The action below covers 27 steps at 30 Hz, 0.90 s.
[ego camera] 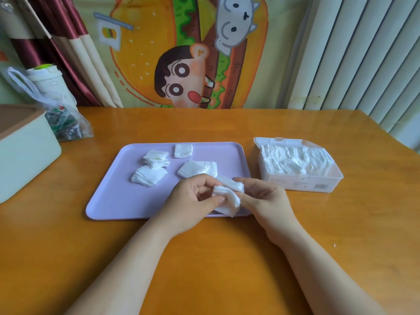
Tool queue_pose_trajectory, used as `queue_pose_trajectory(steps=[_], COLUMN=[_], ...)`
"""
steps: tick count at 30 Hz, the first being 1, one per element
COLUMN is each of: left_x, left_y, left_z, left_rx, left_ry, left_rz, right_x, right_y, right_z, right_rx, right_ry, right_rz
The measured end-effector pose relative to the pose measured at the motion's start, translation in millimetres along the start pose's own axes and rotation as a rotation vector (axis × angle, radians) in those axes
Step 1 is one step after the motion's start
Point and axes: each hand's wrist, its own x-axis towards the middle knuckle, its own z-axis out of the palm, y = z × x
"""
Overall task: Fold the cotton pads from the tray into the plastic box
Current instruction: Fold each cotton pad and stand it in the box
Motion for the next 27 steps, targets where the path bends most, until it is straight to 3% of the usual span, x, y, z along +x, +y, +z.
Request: queue_pose_trajectory(steps=[3,8,12,27], left_x=[1.1,-2.1,-0.8,3.2], left_y=[-1.8,0.0,0.9,-2.7], left_z=[-0.6,-9.1,-4.3,-0.7], left_rx=[0.018,-0.130,-0.125,-0.091], left_ry=[0.053,-0.031,0.057,0.134], left_rz=[0.022,0.018,0.018,0.026], right_x=[0.1,2.3,-0.2,1.2], right_y=[-1.1,-0.4,0.5,-1.4], right_z=[-0.8,0.4,1.2,-3.0], right_rx=[0.026,0.036,0.001,0.057], right_ry=[-0.016,0.119,0.008,-0.085], right_rz=[-0.012,0.028,0.017,-0.032])
